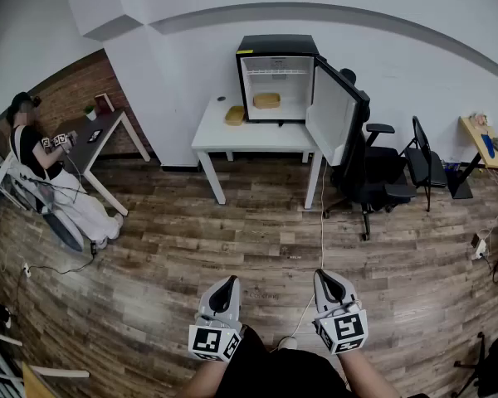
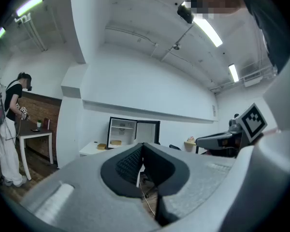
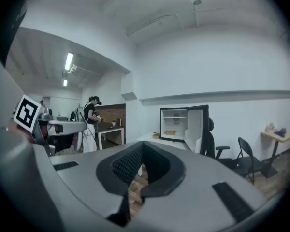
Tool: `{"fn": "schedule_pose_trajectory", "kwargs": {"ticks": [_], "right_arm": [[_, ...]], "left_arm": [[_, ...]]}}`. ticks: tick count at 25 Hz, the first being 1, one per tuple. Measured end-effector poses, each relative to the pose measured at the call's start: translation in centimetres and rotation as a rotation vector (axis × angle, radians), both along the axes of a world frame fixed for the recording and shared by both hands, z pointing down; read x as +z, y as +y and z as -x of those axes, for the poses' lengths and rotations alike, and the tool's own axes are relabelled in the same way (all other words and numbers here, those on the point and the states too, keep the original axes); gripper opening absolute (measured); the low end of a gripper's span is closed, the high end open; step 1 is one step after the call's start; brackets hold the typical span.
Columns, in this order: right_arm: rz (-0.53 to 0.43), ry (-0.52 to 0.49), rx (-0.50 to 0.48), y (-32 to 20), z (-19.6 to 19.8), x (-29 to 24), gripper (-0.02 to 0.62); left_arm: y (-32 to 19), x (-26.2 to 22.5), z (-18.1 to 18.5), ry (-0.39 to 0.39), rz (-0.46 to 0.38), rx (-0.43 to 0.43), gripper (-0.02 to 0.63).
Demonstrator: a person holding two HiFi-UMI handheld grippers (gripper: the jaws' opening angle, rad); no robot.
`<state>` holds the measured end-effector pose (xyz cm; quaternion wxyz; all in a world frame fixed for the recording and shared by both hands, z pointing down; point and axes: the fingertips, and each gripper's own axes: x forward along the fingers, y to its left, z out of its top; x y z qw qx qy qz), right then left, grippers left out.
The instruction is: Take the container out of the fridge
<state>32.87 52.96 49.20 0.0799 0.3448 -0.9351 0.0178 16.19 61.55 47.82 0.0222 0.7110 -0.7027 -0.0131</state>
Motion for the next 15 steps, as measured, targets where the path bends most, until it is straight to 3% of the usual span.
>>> {"fn": "schedule_pose_trajectory", "kwargs": {"ticks": [3,7,11,15], "right_arm": [[-0.033,0.039,0.011,-1.0,-0.1,1.1,-0.005],[-0.024,0.009,-0.003,-1.6,0.1,1.5,-0.005],[0.055,-0.041,-0.005,-3.2,0.9,2.1,-0.005],[0.096,-0.021,-0.009,-5.9,2.2,3.2,-0.005]], "left_arm": [[-0.7,0.7,-0.5,0.003,0.005,0.007,0.015],[-2.5,1.3,-0.5,0.002,0.008,0.015,0.015],[-5.5,1.9,-0.3,0.02,0.011,0.028,0.015],[-9.4,2.1,0.2,0.043,0.007,0.075,0.015]]}}
